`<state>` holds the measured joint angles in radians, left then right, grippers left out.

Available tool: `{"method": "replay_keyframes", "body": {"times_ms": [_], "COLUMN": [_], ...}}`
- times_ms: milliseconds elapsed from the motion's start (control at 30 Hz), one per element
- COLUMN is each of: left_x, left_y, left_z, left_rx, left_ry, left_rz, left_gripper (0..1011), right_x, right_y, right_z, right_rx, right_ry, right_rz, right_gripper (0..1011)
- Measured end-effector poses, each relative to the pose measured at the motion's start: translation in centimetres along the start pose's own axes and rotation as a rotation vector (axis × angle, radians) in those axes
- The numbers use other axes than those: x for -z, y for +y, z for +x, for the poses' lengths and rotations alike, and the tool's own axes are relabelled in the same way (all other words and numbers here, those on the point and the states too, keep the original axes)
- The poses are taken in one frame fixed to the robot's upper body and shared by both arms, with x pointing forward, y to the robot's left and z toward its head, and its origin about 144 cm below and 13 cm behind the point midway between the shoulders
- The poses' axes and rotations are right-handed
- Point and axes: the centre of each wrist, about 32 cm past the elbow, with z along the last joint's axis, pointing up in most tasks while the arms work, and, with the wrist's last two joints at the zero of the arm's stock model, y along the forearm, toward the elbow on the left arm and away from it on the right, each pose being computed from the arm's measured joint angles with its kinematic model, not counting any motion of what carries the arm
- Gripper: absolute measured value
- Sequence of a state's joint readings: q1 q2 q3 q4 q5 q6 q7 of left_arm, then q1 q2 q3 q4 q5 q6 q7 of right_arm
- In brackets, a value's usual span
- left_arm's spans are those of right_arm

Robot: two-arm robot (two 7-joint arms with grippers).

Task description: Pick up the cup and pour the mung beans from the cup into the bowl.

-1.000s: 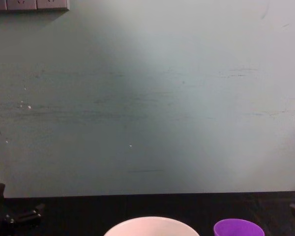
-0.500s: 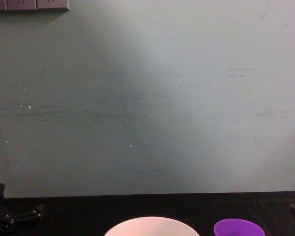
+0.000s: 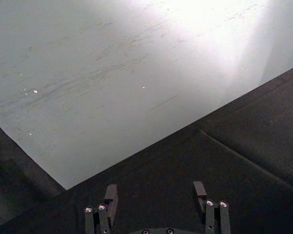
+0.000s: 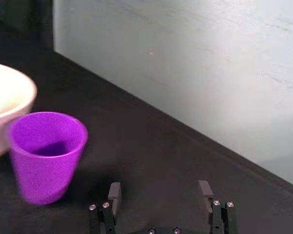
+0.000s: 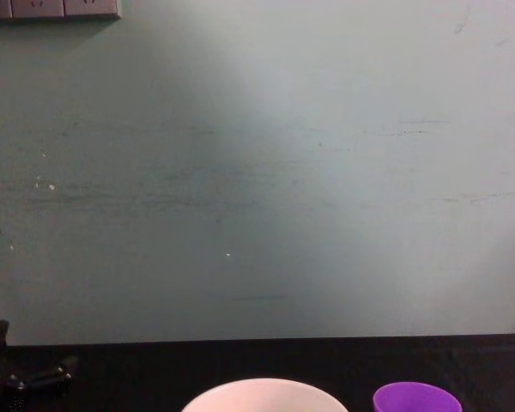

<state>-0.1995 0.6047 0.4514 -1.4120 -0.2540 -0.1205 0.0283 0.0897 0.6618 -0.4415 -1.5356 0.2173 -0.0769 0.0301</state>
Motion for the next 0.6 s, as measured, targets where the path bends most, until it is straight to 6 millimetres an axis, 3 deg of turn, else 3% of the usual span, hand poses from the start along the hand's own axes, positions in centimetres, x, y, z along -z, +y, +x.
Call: {"method": "replay_keyframes", "body": {"times_ms": [333, 600], "left_x": [0.0, 0.0], "left_y": [0.0, 0.0], "left_z": [0.0, 0.0], "left_rx": [0.000, 0.000], "left_ry": [0.000, 0.000], "left_rz": [0.000, 0.000], "left_gripper": [1000, 1000], "right_x": [-0.1, 0.0], "right_y": [-1.8, -1.3], "right_z": [-1.2, -2.6], "right_rx": [-0.127, -0.201], "right_ry": [0.067, 0.152], "right_rz": [0.019, 0.064], "right_gripper": [1002, 1002]}}
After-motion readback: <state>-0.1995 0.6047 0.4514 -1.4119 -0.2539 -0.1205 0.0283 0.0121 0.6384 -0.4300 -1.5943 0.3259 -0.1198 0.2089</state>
